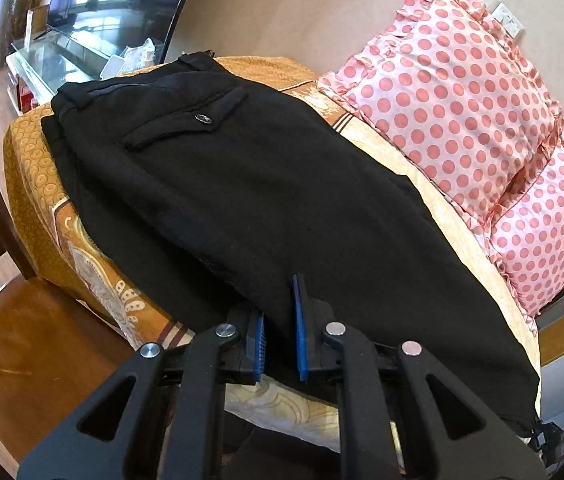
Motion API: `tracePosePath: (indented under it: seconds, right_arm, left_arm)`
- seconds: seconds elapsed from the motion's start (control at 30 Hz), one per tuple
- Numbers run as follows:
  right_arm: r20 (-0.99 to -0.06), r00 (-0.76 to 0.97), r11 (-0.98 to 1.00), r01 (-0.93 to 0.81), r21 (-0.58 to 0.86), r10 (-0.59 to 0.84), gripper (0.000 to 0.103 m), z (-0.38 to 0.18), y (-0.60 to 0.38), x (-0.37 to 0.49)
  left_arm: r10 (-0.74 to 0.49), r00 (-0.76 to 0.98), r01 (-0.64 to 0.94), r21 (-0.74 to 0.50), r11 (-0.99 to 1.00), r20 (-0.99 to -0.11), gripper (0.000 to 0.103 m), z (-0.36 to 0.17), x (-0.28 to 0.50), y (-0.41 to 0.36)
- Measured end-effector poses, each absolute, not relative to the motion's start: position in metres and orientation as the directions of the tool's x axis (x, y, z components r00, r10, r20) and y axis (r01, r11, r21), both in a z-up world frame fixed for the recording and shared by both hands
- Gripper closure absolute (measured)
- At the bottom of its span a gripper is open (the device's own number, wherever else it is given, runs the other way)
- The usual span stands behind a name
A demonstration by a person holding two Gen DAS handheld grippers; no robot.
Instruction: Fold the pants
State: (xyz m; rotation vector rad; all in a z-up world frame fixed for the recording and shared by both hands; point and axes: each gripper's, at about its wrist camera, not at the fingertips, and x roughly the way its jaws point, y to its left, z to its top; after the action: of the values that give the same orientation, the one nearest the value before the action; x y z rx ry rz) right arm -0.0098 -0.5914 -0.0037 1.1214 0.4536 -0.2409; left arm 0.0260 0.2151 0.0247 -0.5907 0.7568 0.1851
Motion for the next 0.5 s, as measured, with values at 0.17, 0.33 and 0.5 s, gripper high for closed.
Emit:
tracePosePath:
  seconds: [0.17, 0.33, 0.5]
  right_arm:
    - [-0.499, 0.867, 0.454, 0.45, 0.769, -0.013, 0.101, 0.003, -0.595, -0.023]
    - [-0.52, 0.854, 0.436, 0.469, 0.769, -0.001, 0.101, -0.016, -0.597, -0.023]
    - [-0.538, 0.843, 0.49, 0.474, 0.731, -0.012, 0.101, -0.012, -0.592, -0.02]
  left_arm:
    - [-0.079, 0.728, -0.335, -0.454, 0.826, -0.681, 0.091, 0.023, 0.017, 0.217]
    - [-0.056, 0.766, -0.327, -0.463, 0.824, -0.64, 0.092, 0.016, 0.005, 0.213]
    - [-0.058, 0.799, -0.294, -0.473, 0.83, -0.598, 0.091, 0.012, 0.0, 0.214]
